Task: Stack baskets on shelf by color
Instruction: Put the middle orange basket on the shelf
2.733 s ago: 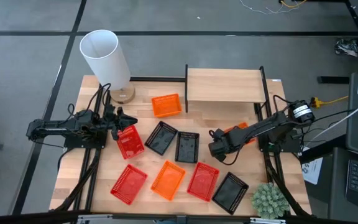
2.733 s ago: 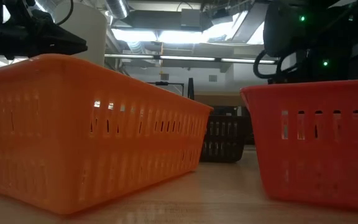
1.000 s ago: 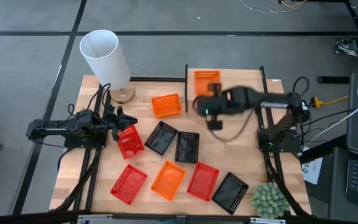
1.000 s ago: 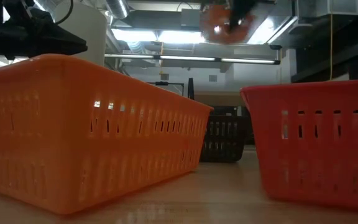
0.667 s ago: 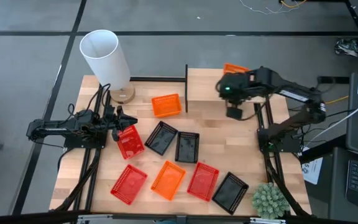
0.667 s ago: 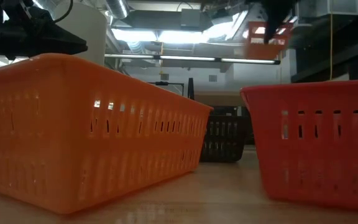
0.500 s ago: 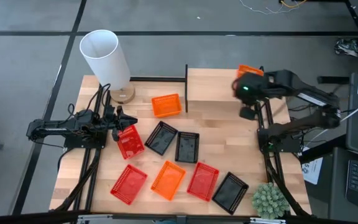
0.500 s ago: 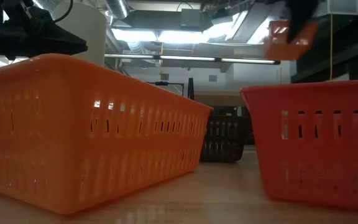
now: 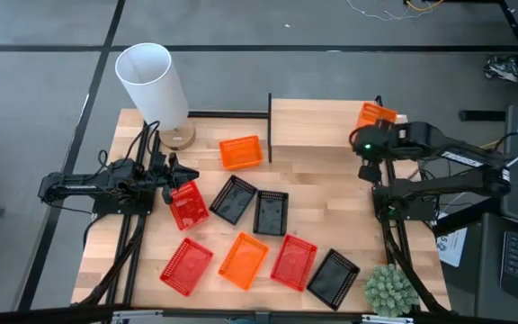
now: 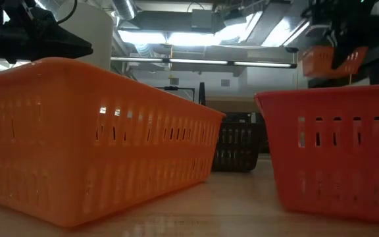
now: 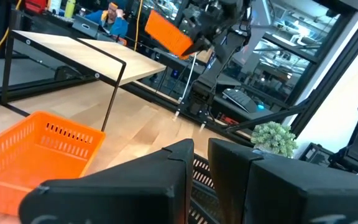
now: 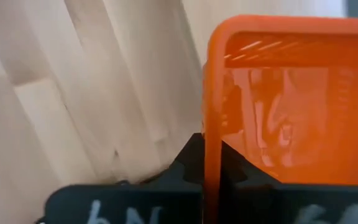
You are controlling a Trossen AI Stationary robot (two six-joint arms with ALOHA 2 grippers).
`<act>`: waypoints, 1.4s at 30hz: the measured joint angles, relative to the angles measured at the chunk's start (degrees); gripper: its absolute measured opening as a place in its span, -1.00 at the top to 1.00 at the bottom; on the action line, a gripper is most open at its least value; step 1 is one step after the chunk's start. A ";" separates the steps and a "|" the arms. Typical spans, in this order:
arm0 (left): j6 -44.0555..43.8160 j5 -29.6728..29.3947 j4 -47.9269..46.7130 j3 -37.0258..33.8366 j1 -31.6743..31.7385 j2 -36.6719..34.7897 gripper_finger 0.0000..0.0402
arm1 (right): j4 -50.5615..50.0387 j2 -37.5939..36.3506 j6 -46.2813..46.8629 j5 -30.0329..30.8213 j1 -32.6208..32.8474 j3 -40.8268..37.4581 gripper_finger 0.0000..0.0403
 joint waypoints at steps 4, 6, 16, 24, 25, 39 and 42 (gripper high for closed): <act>0.00 -0.02 0.02 0.00 0.00 -0.02 0.79 | 2.40 3.48 -2.44 0.45 -1.89 -2.51 1.00; 0.02 -0.02 0.06 0.00 0.00 -0.01 0.80 | 4.26 5.54 -4.26 0.96 -2.90 -2.60 1.00; 0.04 -0.02 0.11 0.00 0.00 0.00 0.79 | 4.62 12.20 -10.59 1.45 -9.17 0.17 1.00; 0.07 -0.02 0.13 0.00 0.00 0.00 0.79 | 4.70 14.10 -13.26 -0.23 -12.38 0.17 0.98; 0.07 -0.02 0.11 0.00 0.00 0.00 0.79 | 4.66 14.04 -13.31 -0.19 -12.38 0.17 0.96; 0.08 -0.02 0.12 0.00 0.00 -0.01 0.80 | 3.94 14.04 -10.24 6.59 -12.34 0.17 0.43; 0.09 -0.02 0.11 0.00 -0.01 -0.01 0.80 | 1.76 14.04 -9.89 7.15 -12.32 0.17 0.37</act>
